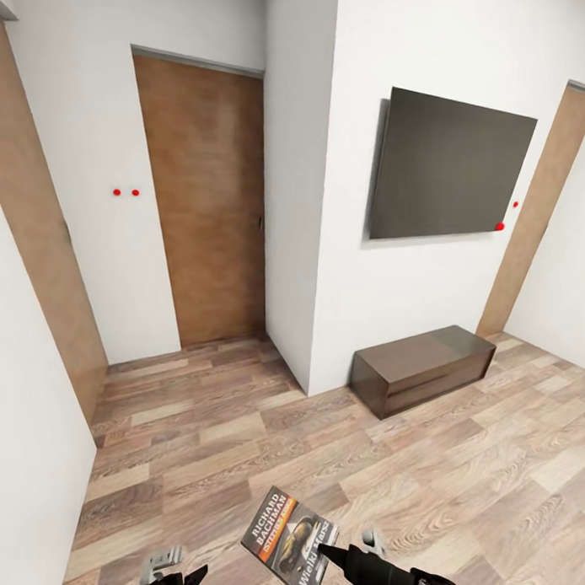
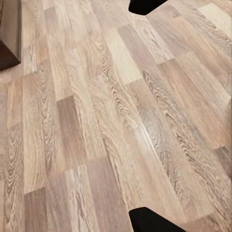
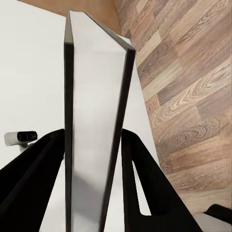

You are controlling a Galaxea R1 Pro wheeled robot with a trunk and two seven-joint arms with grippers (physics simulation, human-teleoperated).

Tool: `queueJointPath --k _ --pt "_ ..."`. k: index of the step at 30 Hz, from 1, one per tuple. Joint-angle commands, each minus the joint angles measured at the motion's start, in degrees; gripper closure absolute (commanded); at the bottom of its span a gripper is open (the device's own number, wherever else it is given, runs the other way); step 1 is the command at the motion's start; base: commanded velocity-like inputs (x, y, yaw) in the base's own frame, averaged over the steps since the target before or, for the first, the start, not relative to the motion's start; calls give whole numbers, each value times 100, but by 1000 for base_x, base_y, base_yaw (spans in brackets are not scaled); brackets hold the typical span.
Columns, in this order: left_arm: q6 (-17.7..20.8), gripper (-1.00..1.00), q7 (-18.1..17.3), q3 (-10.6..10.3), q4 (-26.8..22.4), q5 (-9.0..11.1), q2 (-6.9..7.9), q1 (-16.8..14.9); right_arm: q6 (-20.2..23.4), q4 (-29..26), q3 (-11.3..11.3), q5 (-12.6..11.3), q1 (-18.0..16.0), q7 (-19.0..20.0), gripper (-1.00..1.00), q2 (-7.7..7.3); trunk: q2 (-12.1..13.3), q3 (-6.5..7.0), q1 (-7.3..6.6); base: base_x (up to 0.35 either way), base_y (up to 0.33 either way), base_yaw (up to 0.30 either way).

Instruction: In the bedroom, move the book from the bed onto either nightstand, and place the two sandals side by side next to the bed.

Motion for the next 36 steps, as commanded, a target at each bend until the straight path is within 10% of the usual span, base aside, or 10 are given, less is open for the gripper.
queueJointPath --k 1,9,19,36 --pt "-36 -100 -5 41 7 -61 2 -6 49 16 14 -62 -10 28 100 -21 -9 -10 5 320 0 0" --pt "-28 -100 45 -22 -7 -176 11 -4 55 19 14 -90 -10 43 100 -392 -9 -10 5 320 0 -34" --pt "-21 -100 809 -1019 -7 -1350 21 -4 56 23 17 -114 -10 61 100 -834 -9 -10 5 320 0 -3" --pt "-51 -100 1581 -1083 -2 -1433 161 228 49 76 13 -115 -6 38 100 -869 -9 -17 5 182 0 -51"
